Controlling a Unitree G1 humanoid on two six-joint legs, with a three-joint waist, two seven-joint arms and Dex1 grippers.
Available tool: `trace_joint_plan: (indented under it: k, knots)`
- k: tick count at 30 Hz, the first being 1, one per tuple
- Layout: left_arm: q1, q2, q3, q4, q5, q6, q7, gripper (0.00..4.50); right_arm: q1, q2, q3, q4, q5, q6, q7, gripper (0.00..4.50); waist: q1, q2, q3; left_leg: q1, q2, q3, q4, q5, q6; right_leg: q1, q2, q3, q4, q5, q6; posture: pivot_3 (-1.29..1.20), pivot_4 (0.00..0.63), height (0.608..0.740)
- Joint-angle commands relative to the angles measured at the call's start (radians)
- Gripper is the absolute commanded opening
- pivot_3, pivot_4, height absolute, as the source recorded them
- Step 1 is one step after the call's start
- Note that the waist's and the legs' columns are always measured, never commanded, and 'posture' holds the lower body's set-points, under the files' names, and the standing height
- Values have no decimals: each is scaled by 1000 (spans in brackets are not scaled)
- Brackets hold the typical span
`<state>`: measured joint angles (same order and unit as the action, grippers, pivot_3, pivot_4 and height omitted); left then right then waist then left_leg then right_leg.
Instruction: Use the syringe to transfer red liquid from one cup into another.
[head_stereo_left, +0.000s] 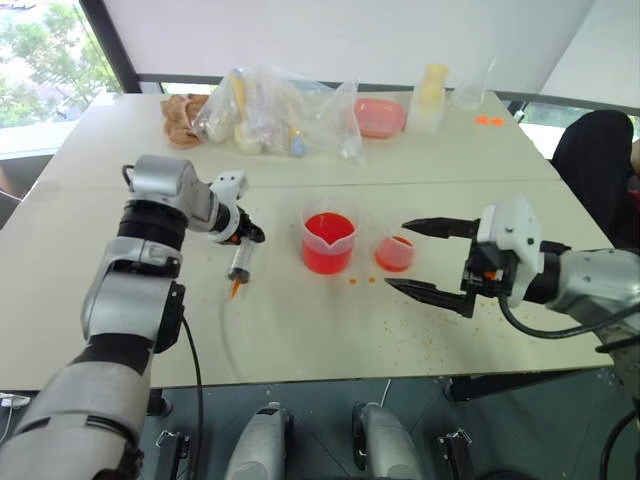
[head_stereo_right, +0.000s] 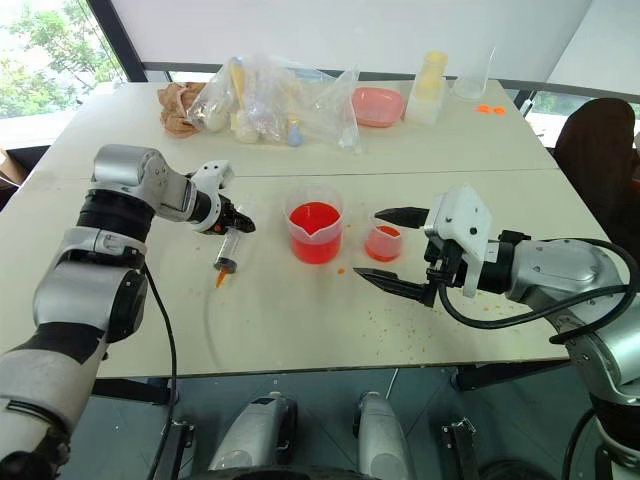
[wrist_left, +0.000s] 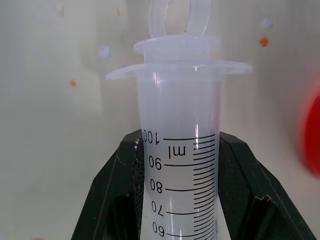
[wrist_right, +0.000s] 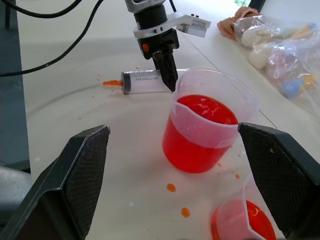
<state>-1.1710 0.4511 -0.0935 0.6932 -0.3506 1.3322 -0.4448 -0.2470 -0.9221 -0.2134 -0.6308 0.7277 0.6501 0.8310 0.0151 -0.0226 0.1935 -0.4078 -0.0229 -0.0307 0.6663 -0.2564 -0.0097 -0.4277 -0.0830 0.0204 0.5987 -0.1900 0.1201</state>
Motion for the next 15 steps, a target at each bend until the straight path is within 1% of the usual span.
trace_joint_plan:
  k: [1, 2, 3, 4, 7, 11, 13, 15]
  knots:
    - [-95, 4, 143, -181, -48, -286, -59, 1431, -28, 4, -134, 33, 78, 16, -29, 4317, 2, -2, 1, -2, 1, -1, 0, 1, -1, -2, 0, 0, 0, 0, -1, 0, 150, 740]
    - [-121, -10, 206, -212, -89, -323, -65, 1431, -41, 10, -167, 54, 97, 19, -40, 4317, 1, -2, 1, -3, 1, -1, 0, 1, -2, -3, -1, 0, -1, 1, -1, 0, 150, 740]
    - [-135, -22, 244, -232, -116, -339, -67, 1431, -47, 12, -187, 67, 109, 20, -46, 4317, 1, -2, 1, -4, 1, -1, 0, 1, -2, -4, -3, 0, -1, 1, -1, 0, 150, 740]
    - [-141, -32, 272, -288, -134, -392, -76, 1431, -67, 9, -203, 90, 102, 16, -61, 4317, 0, -2, 1, -4, 0, -1, 0, 1, -2, -4, -4, 0, -1, 1, -1, 0, 150, 740]
    - [-132, -89, 333, -429, -196, -509, -97, 1431, -149, 0, -222, 180, 23, -40, -118, 4317, -4, 1, 0, -2, -2, 2, -1, -1, 1, -3, -7, 1, -2, 2, 0, 0, 150, 740]
    - [-39, -165, 304, -574, -281, -567, -212, 1431, -245, -2, -176, 290, -103, -132, -158, 4317, -4, 2, -1, 0, -3, 5, -1, -1, 1, -2, -6, 2, -2, 2, 1, 0, 150, 740]
    - [4, -185, 266, -610, -295, -579, -258, 1431, -288, 1, -140, 326, -162, -176, -168, 4317, -6, 2, -1, 0, -4, 7, -1, -1, 1, -2, -5, 2, -2, 2, 1, 0, 150, 740]
    - [41, -194, 228, -621, -279, -616, -294, 1431, -327, 4, -101, 356, -223, -232, -171, 4317, -8, 2, -1, 0, -4, 7, -1, -1, 1, -2, -3, 2, -2, 2, 1, 0, 150, 740]
